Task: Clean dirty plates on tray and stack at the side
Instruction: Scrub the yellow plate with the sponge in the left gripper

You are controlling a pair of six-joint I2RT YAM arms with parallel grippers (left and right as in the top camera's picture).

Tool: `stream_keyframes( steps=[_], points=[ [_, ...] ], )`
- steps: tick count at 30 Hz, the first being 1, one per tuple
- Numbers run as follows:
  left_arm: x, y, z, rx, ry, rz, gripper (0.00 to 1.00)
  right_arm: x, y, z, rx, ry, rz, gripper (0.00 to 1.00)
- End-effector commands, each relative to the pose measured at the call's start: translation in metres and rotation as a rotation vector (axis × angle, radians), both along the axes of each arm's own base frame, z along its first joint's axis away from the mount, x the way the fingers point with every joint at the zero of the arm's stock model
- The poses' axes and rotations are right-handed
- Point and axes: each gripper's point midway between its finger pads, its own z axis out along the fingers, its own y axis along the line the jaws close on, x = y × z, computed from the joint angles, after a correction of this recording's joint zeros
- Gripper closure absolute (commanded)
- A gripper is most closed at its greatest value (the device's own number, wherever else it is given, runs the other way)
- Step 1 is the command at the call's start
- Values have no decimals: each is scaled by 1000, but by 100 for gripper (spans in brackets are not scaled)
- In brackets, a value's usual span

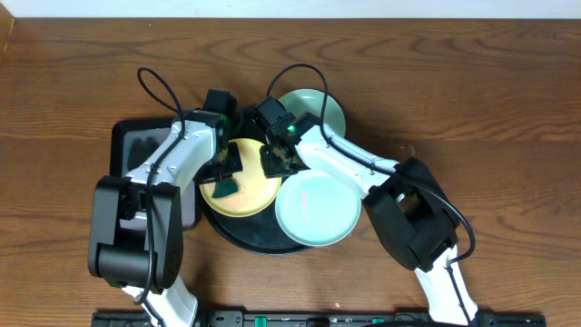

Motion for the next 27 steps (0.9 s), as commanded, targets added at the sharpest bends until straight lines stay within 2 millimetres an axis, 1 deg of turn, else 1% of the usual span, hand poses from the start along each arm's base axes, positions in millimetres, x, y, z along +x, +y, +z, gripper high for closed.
stream_keyframes(
  steps=[1, 3, 4, 5, 10, 14, 16, 20, 23, 24, 27],
  points=[
    [-28, -29, -12, -231, 123, -203, 93, -5, -10, -23, -61, 30, 12, 96],
    [-33, -54, -6, -388, 126, -296, 93, -5, -10, -23, -61, 30, 12, 96],
    [-35, -63, -2, -446, 124, -323, 92, -5, -10, -23, -61, 30, 12, 96],
    [-35, -68, 0, -476, 120, -333, 93, -5, -10, -23, -61, 30, 12, 96],
    [-25, -71, 0, -489, 75, -342, 92, -5, -10, -23, -61, 30, 11, 97],
    [-5, -73, -1, -477, 1, -300, 92, -5, -10, -23, -61, 30, 11, 96],
    [8, -67, -4, -430, -41, -246, 93, -5, -10, -23, -61, 30, 11, 96],
    [33, -31, -11, -209, -122, -82, 93, -5, -10, -23, -61, 30, 11, 96],
    [42, -5, -8, -64, -158, 0, 92, -6, -10, -23, -61, 31, 12, 96],
    [45, 0, -4, -36, -166, 9, 93, -6, -10, -23, -62, 31, 11, 96],
    [51, 1, 10, -29, -184, 12, 93, -7, -10, -23, -63, 32, 13, 97]
  ],
)
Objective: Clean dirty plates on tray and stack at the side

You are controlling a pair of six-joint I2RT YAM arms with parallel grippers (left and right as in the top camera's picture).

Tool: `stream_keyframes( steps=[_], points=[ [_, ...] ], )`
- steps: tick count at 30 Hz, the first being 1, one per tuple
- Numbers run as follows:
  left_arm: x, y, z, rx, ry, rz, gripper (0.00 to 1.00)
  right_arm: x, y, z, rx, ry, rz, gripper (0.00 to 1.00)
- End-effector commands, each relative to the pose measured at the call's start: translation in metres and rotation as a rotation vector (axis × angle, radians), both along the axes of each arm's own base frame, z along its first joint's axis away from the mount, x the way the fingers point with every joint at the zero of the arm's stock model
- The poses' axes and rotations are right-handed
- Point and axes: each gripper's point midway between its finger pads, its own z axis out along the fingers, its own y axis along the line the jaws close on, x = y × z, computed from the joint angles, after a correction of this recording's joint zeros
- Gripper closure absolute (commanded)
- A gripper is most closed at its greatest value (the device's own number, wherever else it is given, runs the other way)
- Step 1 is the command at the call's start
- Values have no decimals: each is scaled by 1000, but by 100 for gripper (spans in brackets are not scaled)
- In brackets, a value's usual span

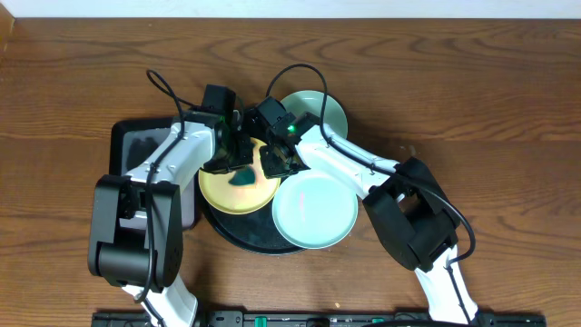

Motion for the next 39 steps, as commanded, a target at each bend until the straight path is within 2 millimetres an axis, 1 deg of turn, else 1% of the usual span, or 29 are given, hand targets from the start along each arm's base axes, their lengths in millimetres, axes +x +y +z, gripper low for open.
stream_keyframes(
  steps=[1, 4, 8, 12, 14, 16, 18, 19, 20, 23, 25, 27, 31, 36, 39],
  points=[
    [19, 41, 14, 187, -54, 125, 93, -6, -10, -24, -63, 30, 3, 97],
    [23, 41, 36, 182, -73, 131, 92, -6, -10, -24, -65, 32, 2, 97],
    [23, 42, 66, 179, -89, 136, 93, -9, -13, -28, -71, 38, 2, 97],
    [19, 52, 99, 177, -101, 164, 93, -11, -15, -31, -76, 44, 2, 93],
    [15, 62, 112, 178, -99, 188, 93, -11, -15, -32, -75, 42, 2, 92],
    [9, 72, 122, 180, -96, 215, 93, -11, -14, -33, -72, 40, 3, 88],
    [1, 84, 128, 184, -85, 242, 93, -11, -14, -33, -72, 39, 4, 89],
    [-3, 90, 130, 188, -79, 245, 93, -11, -14, -33, -73, 36, 19, 92],
    [-9, 100, 133, 194, -70, 249, 92, -11, -15, -33, -75, 34, 34, 99],
    [-16, 118, 135, 203, -55, 273, 93, -11, -11, -29, -58, 33, 59, 99],
    [-19, 132, 135, 206, -46, 305, 92, -9, -3, -17, -20, 18, 106, 99],
    [-21, 145, 135, 207, -41, 343, 93, -3, 3, 1, 3, -26, 146, 99],
    [-25, 165, 135, 209, -41, 405, 93, 7, 6, 36, 11, -126, 155, 99],
    [-28, 178, 135, 210, -36, 444, 93, 14, 2, 66, 2, -213, 164, 99],
    [-29, 180, 135, 211, -36, 450, 92, 18, -4, 77, -21, -250, 154, 99]
  ],
)
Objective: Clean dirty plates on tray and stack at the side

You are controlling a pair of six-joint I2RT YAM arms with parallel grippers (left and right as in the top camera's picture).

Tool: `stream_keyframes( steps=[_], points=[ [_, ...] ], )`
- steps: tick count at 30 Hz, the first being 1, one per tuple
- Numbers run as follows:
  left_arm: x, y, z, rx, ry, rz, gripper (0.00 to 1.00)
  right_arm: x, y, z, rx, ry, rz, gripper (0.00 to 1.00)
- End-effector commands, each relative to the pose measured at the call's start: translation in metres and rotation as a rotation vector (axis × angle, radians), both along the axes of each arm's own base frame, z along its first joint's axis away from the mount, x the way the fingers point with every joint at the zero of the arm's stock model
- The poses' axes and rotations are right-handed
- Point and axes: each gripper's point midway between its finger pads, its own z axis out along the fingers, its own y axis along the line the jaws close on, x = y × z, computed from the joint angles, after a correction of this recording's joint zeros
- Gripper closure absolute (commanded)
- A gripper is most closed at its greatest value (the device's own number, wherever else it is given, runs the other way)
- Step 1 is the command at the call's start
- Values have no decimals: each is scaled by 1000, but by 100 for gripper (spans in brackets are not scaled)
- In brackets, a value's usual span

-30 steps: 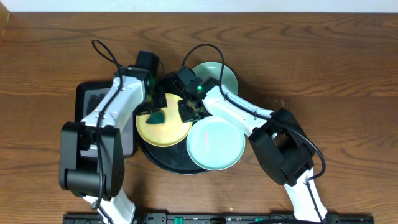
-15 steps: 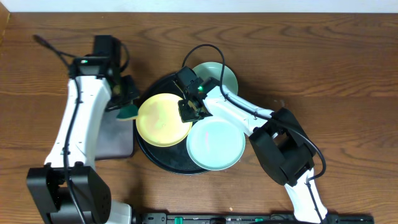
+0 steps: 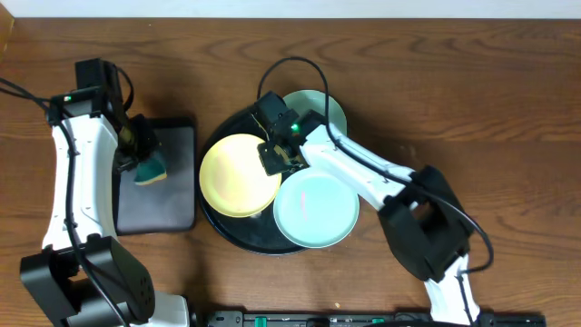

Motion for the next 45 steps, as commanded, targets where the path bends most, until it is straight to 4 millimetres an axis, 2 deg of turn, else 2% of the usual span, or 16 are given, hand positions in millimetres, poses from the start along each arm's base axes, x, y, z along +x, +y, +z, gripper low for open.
stream_keyframes(
  steps=[1, 4, 7, 11, 15, 25, 29, 38, 45],
  points=[
    [2, 6, 12, 30, -30, -16, 93, 9, -5, 32, -20, -107, 22, 99],
    [3, 6, 11, 32, -30, -25, 93, 9, -8, 36, -31, -118, 30, 99],
    [3, 6, 11, 33, -32, -28, 92, 20, -22, 47, -106, -202, 21, 99],
    [4, 7, 11, 34, -36, -27, 92, 30, -38, 74, -216, -342, 15, 99],
    [5, 7, 11, 35, -40, -27, 93, 31, -42, 106, -293, -485, -9, 99],
    [7, 7, 11, 36, -45, -27, 93, 14, -31, 177, -574, -864, 16, 99],
    [6, 7, 11, 36, -44, -27, 93, 3, -24, 199, -636, -973, -11, 99],
    [7, 7, 11, 37, -47, -27, 93, -15, -11, 235, -722, -1128, -57, 99],
    [6, 7, 9, 36, -44, -27, 93, -16, -7, 248, -743, -1163, -60, 99]
  ],
)
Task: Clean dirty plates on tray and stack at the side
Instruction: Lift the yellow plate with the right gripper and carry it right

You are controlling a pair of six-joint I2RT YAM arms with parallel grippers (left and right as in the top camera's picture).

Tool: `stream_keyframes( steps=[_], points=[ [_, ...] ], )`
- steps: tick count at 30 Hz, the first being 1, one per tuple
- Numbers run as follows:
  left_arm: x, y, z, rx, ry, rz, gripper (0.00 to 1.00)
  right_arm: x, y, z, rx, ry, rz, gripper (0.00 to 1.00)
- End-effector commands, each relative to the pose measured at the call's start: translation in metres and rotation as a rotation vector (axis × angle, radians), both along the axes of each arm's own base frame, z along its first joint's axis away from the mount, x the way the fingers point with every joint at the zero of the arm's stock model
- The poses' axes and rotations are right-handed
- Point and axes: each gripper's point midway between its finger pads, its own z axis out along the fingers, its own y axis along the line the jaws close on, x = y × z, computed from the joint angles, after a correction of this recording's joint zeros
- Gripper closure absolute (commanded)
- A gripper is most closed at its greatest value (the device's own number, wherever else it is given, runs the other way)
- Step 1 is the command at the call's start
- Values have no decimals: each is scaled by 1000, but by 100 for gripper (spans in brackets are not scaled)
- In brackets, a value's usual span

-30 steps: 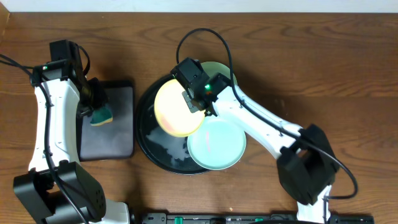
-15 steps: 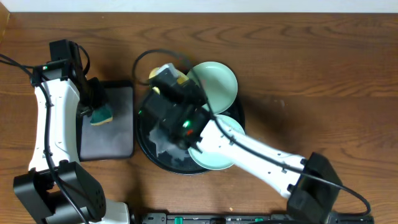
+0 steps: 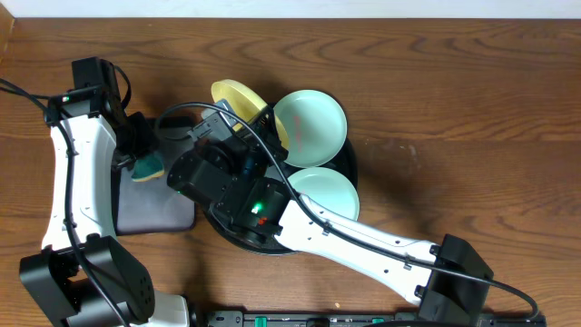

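Note:
My right arm is raised close to the overhead camera, and my right gripper [image 3: 260, 123] is shut on the rim of the yellow plate [image 3: 234, 96]. It holds the plate tilted above the far left edge of the round black tray [image 3: 350, 160]. Two mint-green plates lie on the tray, one at the back [image 3: 310, 115] and one at the front right [image 3: 327, 193]. At the left, my left gripper [image 3: 142, 154] is shut on a teal and yellow sponge [image 3: 149, 167] over the grey mat [image 3: 156, 207].
The grey mat lies left of the tray on the brown wooden table [image 3: 472, 100]. My right arm's body [image 3: 227, 177] hides the left half of the tray. A dark rail [image 3: 272, 320] runs along the table's front edge.
The yellow plate lay flat on the tray with my right gripper at its edge. Now it is held up and tilted at the tray's far left. My left gripper with the sponge has hardly moved.
First my left gripper held the sponge on the yellow plate while my right gripper was at its rim. The sponge then sat farther up the plate. Later the left gripper held the sponge over the grey mat, the plate bare. Now my right gripper holds the plate up.

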Motion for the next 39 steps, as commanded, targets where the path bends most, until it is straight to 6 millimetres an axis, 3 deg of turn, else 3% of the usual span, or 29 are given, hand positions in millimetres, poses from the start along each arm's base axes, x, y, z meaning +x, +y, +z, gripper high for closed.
stream_keyframes(
  steps=[1, 17, 20, 26, 29, 33, 39],
  points=[
    [-1, 4, 8, 25, -16, -9, 93, -4, -9, 23, -37, -51, -40, 99],
    [-1, 4, 7, 25, -15, -9, 92, -4, -5, 17, -6, -24, -10, 99],
    [-1, 4, 7, 25, -15, -9, 93, -6, 2, -2, 5, 64, 55, 99],
    [-1, 4, 7, 25, -15, -9, 93, -15, 16, -68, 142, 423, 211, 99],
    [-1, 4, 7, 25, -15, -9, 92, -18, 19, -85, 216, 546, 247, 99],
    [-1, 4, 7, 25, -15, -9, 92, -13, 17, -85, 335, 637, 276, 99],
    [-1, 4, 7, 25, -15, -9, 93, -3, 2, -54, 625, 822, 419, 99]
  ],
)
